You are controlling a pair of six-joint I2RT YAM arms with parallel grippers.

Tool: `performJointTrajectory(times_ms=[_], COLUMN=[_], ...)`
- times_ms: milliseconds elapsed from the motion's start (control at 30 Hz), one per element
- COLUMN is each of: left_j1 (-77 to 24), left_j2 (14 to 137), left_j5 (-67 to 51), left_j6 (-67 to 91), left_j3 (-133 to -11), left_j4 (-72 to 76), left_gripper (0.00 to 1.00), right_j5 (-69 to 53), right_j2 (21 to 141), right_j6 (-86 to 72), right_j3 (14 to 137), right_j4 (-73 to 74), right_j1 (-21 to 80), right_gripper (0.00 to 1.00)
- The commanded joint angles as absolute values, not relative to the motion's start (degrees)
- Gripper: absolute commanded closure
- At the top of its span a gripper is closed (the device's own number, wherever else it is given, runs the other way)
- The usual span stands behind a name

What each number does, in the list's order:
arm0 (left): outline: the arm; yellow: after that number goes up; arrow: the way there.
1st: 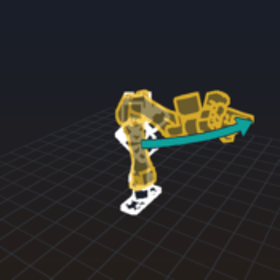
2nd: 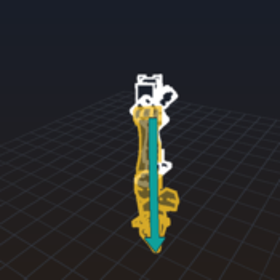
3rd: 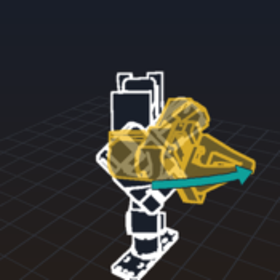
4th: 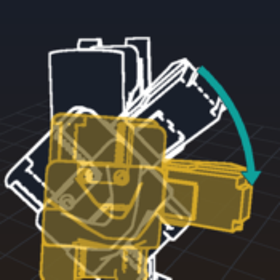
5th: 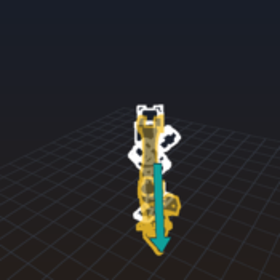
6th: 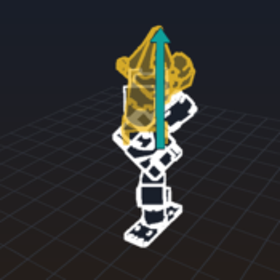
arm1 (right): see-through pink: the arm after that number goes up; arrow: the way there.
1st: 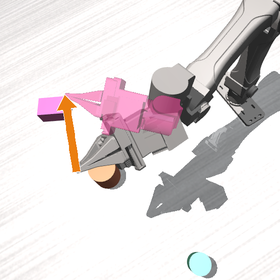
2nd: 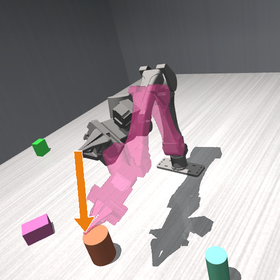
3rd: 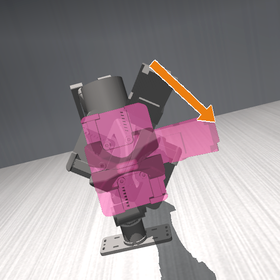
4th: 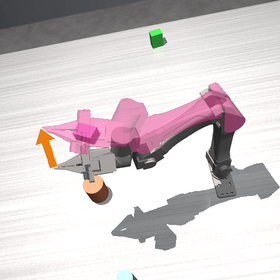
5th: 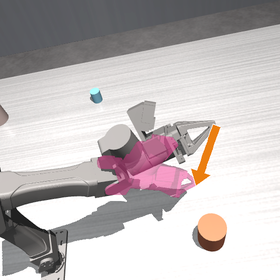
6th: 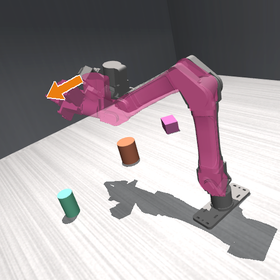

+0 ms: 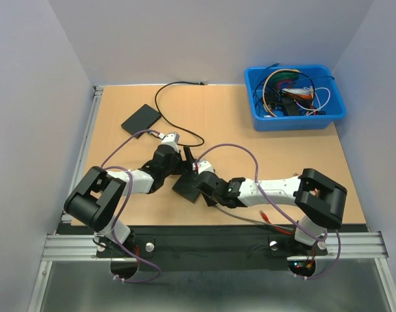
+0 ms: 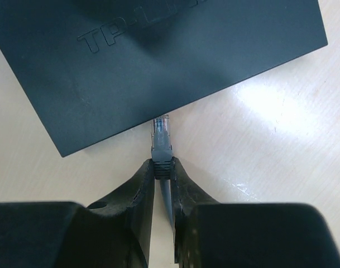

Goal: Insert the plug into the switch port

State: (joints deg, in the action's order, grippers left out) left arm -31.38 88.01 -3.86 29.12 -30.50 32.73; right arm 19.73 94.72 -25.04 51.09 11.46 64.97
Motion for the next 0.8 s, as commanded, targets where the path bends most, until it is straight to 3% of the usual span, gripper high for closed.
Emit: performJointTrajectory(times_ms=[0, 767], left_j1=[-31.2, -31.4], left_j2=[88.6, 90.9], left_j5=[-5.0, -5.8], left_j6=[28.6, 29.4], left_j3=[-29.4, -28.1], left_j4=[34.1, 35.5], left_gripper=[0.10, 0.19], right_j5=[22.7, 18.7], right_j2=[95.8, 98.3], right_j6=[-24.9, -25.0], right_j3=[54.1, 59.9], right_j4=[11.4, 12.2], right_j1=[65.4, 65.7], right_gripper=[0.99, 1.00])
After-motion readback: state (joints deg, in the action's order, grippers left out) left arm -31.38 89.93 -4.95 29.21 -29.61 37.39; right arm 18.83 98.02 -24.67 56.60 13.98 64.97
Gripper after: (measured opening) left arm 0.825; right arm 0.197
